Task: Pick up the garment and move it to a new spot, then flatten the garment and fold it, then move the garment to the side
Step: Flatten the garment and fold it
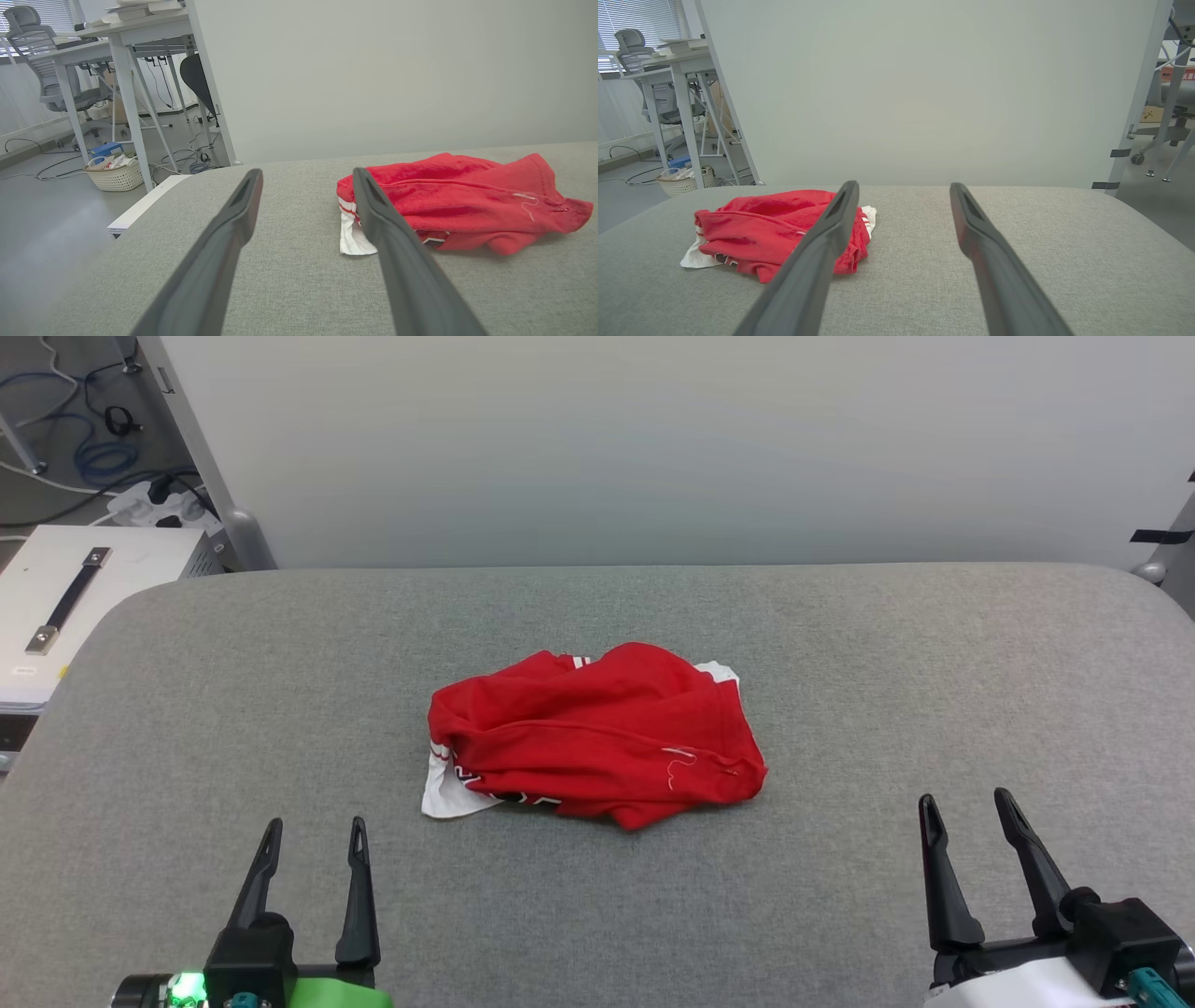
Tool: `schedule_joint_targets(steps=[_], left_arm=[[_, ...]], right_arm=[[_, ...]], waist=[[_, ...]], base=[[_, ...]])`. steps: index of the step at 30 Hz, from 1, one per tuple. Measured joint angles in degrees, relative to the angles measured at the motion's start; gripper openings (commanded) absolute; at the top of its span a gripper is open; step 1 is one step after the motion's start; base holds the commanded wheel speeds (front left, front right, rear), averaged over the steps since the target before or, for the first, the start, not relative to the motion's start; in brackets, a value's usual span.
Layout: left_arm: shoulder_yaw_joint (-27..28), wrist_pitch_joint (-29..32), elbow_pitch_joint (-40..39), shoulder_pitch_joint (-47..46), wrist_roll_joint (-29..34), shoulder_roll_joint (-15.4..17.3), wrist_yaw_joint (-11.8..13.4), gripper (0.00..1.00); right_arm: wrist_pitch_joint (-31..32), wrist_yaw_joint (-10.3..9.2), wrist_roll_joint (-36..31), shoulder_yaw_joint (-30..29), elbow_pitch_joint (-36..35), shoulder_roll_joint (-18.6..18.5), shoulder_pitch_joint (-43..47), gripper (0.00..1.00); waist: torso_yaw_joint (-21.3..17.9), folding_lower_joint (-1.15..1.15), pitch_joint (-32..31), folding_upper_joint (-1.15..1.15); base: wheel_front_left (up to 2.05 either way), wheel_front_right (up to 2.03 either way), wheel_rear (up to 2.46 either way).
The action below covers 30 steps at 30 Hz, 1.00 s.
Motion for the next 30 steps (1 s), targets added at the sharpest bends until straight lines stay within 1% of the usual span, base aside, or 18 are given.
schedule_joint_targets(steps=[6, 13, 20, 30], left_arm=[[1.97, 0.0, 0.44, 0.55, 1.07, -1.8, -2.05, 1.0], [3.43, 0.0, 0.79, 0.79, 2.3, -2.91, -3.85, 1.0], [4.47, -0.01, 1.08, 0.9, 3.07, -3.64, -4.94, 1.0], [5.37, -0.01, 1.59, 0.93, 3.66, -4.04, -5.73, 1.0]], right_arm=[[0.0, 0.0, 0.02, 0.45, 0.67, 0.0, 0.1, 1.0], [0.0, 0.0, 0.54, 0.65, 0.94, 0.0, 0.15, 1.0], [0.0, 0.0, 0.57, 0.83, 1.12, 0.0, 0.21, 1.0], [0.0, 0.0, 0.47, 0.57, 0.98, -0.01, 0.17, 1.0]], waist=[[0.38, 0.0, -0.53, 0.0], [0.57, 0.0, -0.92, 0.0], [0.48, 0.0, -0.94, 0.0], [0.51, 0.0, -0.8, 0.0]], base=[[0.0, 0.0, 0.0], [0.0, 0.0, 0.0], [0.0, 0.0, 0.0], [0.0, 0.0, 0.0]])
